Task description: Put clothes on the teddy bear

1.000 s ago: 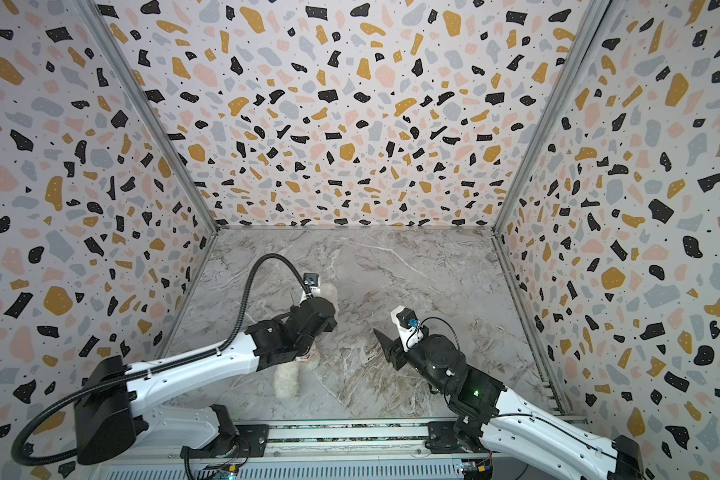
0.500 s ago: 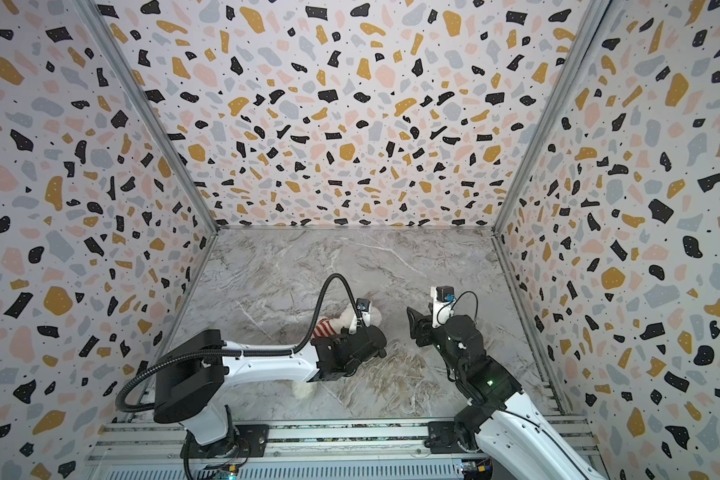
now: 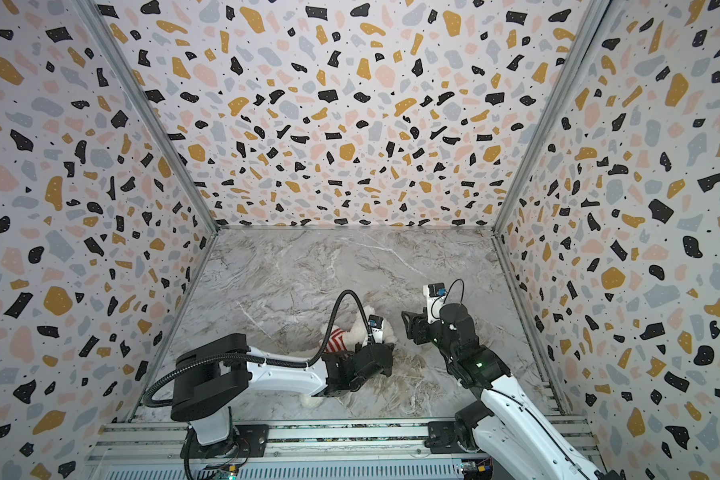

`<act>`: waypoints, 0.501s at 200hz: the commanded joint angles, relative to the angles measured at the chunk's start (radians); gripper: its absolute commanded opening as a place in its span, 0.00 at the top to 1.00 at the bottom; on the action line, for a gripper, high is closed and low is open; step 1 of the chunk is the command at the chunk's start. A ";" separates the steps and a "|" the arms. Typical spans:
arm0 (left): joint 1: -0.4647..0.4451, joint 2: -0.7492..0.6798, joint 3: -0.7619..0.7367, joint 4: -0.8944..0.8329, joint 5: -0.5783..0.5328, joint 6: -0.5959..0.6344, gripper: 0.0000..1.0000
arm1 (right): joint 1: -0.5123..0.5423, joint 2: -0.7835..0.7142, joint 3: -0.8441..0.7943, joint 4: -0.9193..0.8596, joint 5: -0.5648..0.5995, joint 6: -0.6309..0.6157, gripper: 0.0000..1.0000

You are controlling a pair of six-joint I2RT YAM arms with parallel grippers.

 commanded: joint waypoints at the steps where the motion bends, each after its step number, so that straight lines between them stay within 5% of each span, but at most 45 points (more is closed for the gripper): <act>1: -0.020 -0.040 -0.036 0.120 0.067 0.050 0.63 | -0.003 0.013 0.013 0.018 -0.057 -0.018 0.29; 36: -0.027 -0.163 -0.142 0.189 0.123 0.036 0.63 | -0.002 0.054 0.016 0.025 -0.084 -0.040 0.27; 100: -0.010 -0.504 -0.247 -0.036 0.104 0.034 0.64 | 0.018 0.186 0.059 0.051 -0.193 -0.111 0.25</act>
